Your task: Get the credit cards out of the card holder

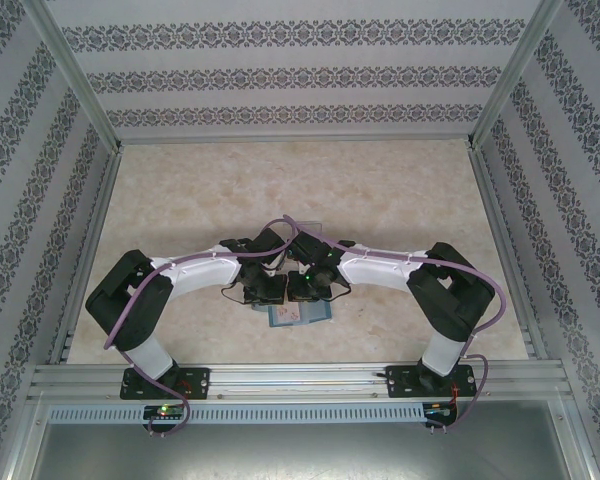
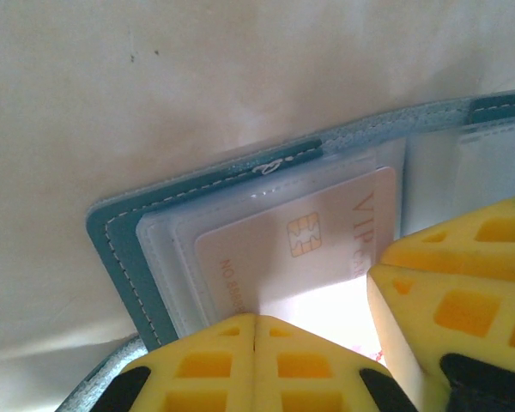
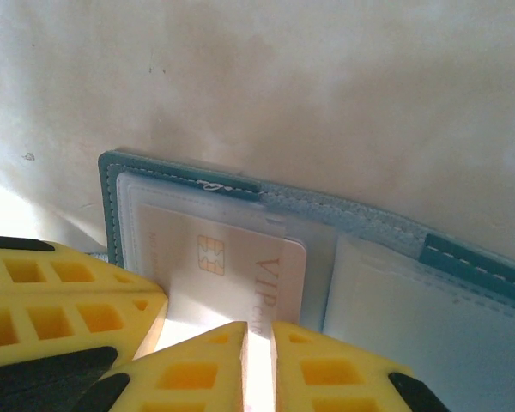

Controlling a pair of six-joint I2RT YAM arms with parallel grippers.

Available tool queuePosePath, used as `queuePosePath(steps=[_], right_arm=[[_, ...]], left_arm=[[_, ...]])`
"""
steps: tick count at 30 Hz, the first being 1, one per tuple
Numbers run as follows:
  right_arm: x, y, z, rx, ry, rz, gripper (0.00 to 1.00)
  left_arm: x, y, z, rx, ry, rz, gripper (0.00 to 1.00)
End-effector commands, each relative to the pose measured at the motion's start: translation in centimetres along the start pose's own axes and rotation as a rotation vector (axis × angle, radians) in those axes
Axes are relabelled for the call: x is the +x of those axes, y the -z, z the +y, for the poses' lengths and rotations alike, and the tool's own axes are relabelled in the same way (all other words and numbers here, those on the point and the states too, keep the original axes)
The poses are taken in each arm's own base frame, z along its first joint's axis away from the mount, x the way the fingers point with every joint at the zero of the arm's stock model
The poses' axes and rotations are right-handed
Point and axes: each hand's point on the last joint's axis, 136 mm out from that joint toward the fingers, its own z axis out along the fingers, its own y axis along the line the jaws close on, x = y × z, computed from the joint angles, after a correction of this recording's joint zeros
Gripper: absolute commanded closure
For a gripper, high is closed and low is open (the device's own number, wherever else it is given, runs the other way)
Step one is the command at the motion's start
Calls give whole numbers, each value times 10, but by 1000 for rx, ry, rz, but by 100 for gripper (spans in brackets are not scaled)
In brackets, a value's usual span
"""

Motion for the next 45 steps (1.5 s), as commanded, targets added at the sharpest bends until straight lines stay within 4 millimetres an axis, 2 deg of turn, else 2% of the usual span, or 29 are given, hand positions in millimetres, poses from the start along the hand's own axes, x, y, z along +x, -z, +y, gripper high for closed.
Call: queuePosePath(steps=[1,13,18,25,31,37,45], right_arm=[[17,-18,-16,56,-20,63,80],[17,-9,-28,126,-11,46,74],[14,-1,-24,125,-1,31,76],[11,8,-5,39,-11,10,84],[12,4,1,-4,-34,12,87],[13,-5,-2,-13,-61,19,87],[16,-14,-9,-1,-81,27,81]], left_arm=[[7,-1,7,-57,-38,-5,94],[6,3,7,-63,-42,-14,93],[6,4,7,-66,-42,-16,92],[3,8,3,-57,-47,-31,92],[2,8,2,-54,-51,-31,93],[2,7,3,-56,-49,-30,93],[3,7,3,-56,-50,-29,93]])
